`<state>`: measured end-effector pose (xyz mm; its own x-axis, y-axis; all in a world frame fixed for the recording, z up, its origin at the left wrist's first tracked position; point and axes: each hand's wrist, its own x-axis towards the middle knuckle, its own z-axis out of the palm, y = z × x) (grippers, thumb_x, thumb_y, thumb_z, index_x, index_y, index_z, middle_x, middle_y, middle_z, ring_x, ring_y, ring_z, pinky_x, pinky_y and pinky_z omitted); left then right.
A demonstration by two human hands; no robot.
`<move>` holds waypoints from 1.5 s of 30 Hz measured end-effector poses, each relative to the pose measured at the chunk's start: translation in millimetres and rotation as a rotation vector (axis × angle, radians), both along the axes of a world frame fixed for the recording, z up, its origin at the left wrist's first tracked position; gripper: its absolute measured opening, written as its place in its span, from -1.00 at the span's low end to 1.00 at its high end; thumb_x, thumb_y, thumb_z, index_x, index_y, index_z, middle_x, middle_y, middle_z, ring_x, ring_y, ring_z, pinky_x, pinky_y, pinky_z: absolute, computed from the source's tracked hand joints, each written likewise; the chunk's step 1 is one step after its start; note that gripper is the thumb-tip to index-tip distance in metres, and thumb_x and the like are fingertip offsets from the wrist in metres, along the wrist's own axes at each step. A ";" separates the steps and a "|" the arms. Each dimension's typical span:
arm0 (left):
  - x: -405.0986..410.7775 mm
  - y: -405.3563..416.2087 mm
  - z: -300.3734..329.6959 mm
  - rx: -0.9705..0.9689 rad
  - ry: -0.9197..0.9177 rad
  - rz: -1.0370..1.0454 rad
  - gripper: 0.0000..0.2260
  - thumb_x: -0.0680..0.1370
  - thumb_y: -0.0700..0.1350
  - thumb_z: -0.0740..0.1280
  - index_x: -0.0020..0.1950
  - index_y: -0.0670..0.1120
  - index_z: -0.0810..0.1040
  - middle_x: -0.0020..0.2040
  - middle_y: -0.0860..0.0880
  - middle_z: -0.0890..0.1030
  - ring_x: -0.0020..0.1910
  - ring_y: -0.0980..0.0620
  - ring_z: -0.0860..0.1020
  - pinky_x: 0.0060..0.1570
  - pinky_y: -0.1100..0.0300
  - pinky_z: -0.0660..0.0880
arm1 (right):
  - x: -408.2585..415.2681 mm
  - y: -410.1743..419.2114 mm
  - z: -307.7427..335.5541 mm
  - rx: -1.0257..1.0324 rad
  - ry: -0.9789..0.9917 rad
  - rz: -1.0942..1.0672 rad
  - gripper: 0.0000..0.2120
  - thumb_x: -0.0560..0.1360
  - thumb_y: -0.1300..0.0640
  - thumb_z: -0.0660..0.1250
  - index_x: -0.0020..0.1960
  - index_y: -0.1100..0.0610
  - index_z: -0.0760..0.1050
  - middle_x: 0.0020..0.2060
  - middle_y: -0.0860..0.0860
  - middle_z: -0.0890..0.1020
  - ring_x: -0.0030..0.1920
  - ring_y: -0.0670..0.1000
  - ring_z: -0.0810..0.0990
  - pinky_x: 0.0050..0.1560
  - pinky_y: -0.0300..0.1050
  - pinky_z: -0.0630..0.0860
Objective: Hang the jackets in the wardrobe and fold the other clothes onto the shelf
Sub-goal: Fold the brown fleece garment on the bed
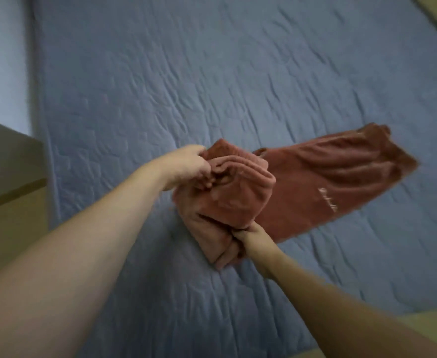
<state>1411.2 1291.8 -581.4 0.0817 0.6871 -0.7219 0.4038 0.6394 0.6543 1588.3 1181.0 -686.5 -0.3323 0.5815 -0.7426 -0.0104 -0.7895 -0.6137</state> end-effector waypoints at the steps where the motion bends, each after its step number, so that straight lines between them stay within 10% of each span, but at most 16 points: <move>1: 30.1 18.0 -4.3 0.100 0.108 -0.155 -0.80 0.49 -0.36 0.28 0.08 -0.20 0.55 -0.08 -0.21 0.60 -0.11 -0.09 0.56 -0.01 -0.05 0.52 | 19.1 12.0 0.9 -0.017 0.019 -0.056 -0.74 0.57 0.31 0.23 0.09 -0.02 0.53 -0.03 -0.03 0.68 0.00 -0.02 0.64 -0.02 -0.12 0.60; 5: 162.0 93.0 -20.1 0.283 0.485 -0.594 -0.74 0.53 -0.04 0.35 0.23 0.08 0.56 0.11 -0.03 0.41 0.14 0.03 0.29 0.32 0.08 0.25 | 113.2 48.5 -18.0 -0.155 0.059 -0.257 -0.68 0.48 0.36 0.29 0.21 0.14 0.50 -0.01 0.14 0.68 0.02 0.14 0.64 0.16 0.13 0.52; 12: 317.4 162.6 -67.2 0.071 -0.178 -0.340 -0.68 0.48 -0.52 0.14 0.10 -0.22 0.48 -0.04 -0.16 0.53 -0.05 -0.06 0.48 -0.06 0.21 0.43 | 229.2 91.8 -52.0 -0.057 0.255 -0.550 -0.23 0.23 -0.07 0.61 0.33 -0.14 0.32 0.18 -0.11 0.62 0.19 -0.05 0.59 0.14 -0.06 0.57; 16: 362.8 191.3 -136.8 0.174 0.196 -0.378 -0.74 0.54 -0.17 0.30 0.23 -0.07 0.45 0.09 -0.11 0.53 0.14 -0.05 0.45 0.08 0.16 0.38 | 281.0 122.7 -84.0 0.107 -0.080 -0.661 -0.63 0.49 0.26 0.39 0.22 -0.02 0.42 0.10 -0.05 0.63 0.10 -0.07 0.61 0.08 -0.25 0.53; 19: 339.9 190.2 -167.3 0.163 0.537 -0.444 -0.30 0.37 0.32 0.31 0.45 0.08 0.30 0.43 -0.09 0.33 0.43 -0.12 0.25 0.43 -0.02 0.19 | 286.6 133.9 -105.0 -0.016 -0.339 -0.715 -0.74 0.48 0.26 0.33 0.12 0.06 0.38 0.09 0.08 0.53 0.04 0.02 0.54 0.07 -0.24 0.51; 21: 310.1 181.1 -171.8 0.081 0.540 -0.404 -0.15 0.20 0.43 0.24 0.44 0.13 0.30 0.44 -0.04 0.36 0.44 -0.10 0.28 0.44 -0.05 0.17 | 273.9 128.7 -108.4 -0.168 -0.510 -0.640 -0.46 0.41 0.09 0.44 0.31 0.08 0.29 0.28 0.11 0.36 0.24 0.12 0.41 0.30 -0.04 0.39; 24: 241.4 152.8 -174.0 -0.053 0.473 -0.327 -0.32 0.14 0.43 0.26 0.19 0.16 0.46 0.25 0.02 0.56 0.26 -0.04 0.49 0.39 -0.09 0.28 | 245.8 112.6 -101.9 -0.223 -0.414 -0.633 -0.16 0.32 0.06 0.55 0.45 0.12 0.17 0.37 0.12 0.31 0.35 0.15 0.36 0.39 0.10 0.32; 30: 139.9 100.6 -179.6 -0.063 0.828 -0.618 -0.30 0.31 0.40 0.38 0.39 0.19 0.37 0.42 -0.01 0.43 0.42 -0.09 0.34 0.43 -0.12 0.13 | 181.8 79.0 -93.8 -0.307 -0.297 -0.640 -0.41 0.38 0.11 0.50 0.33 0.13 0.36 0.25 0.09 0.50 0.21 0.10 0.51 0.26 0.03 0.44; 37: 103.4 65.8 -171.2 0.013 0.241 -0.277 -0.74 0.43 0.02 0.51 0.09 0.06 0.63 -0.03 0.13 0.68 0.03 0.10 0.62 -0.01 0.39 0.50 | 96.8 36.0 -94.0 -0.366 -0.094 -0.553 -0.53 0.36 0.04 0.53 0.22 0.13 0.52 0.02 0.07 0.68 -0.02 0.11 0.66 -0.04 0.11 0.62; 45: -76.5 -85.3 -142.3 -0.188 0.422 0.048 -0.25 0.24 0.45 0.40 0.21 -0.07 0.58 0.10 -0.04 0.65 0.05 0.00 0.62 0.18 0.06 0.52 | -39.9 -59.0 -73.1 -0.627 -0.014 -0.189 -0.57 0.41 0.09 0.45 0.23 0.23 0.50 0.05 0.19 0.66 0.07 0.22 0.63 0.20 0.21 0.51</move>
<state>1334.7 1206.5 -723.7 -0.2746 0.5370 -0.7976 0.5765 0.7558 0.3104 1548.4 1121.9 -759.6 -0.2546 0.0846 -0.9633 -0.1799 -0.9829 -0.0387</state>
